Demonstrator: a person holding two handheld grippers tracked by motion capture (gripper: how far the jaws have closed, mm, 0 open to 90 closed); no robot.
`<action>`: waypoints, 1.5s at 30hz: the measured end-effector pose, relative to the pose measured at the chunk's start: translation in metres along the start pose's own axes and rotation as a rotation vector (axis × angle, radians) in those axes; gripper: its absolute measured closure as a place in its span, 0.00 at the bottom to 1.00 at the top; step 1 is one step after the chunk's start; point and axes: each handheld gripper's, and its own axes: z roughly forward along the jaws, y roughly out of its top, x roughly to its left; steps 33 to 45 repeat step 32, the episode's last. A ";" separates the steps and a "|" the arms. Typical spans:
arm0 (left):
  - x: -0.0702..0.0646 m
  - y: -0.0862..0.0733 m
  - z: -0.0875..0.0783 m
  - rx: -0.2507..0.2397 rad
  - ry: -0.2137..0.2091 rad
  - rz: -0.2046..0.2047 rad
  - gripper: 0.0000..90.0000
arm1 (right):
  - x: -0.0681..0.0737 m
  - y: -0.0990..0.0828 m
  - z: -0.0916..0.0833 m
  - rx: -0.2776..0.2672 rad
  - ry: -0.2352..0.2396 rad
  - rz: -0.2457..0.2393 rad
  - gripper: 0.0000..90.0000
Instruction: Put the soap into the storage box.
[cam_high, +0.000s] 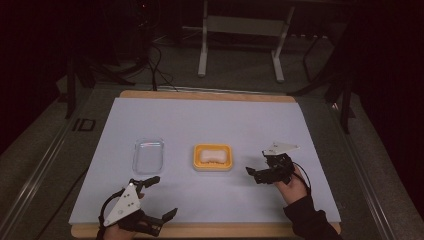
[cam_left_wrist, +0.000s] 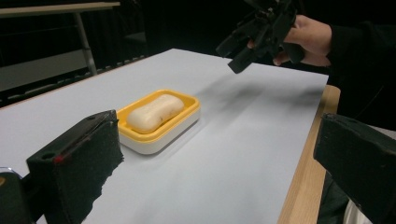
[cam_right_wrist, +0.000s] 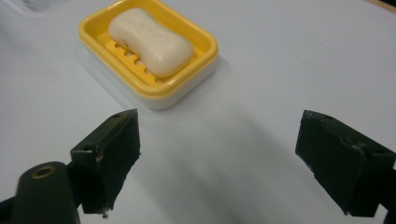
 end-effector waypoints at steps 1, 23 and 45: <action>0.000 0.000 0.000 -0.001 -0.001 0.000 0.01 | 0.001 -0.001 -0.001 -0.004 0.002 0.002 0.15; -0.001 0.000 0.000 0.009 -0.007 0.000 0.01 | -0.002 -0.010 -0.003 -0.043 -0.008 0.045 0.15; -0.001 0.000 0.000 0.010 -0.007 0.001 0.01 | -0.003 -0.011 -0.001 -0.039 0.001 0.047 0.16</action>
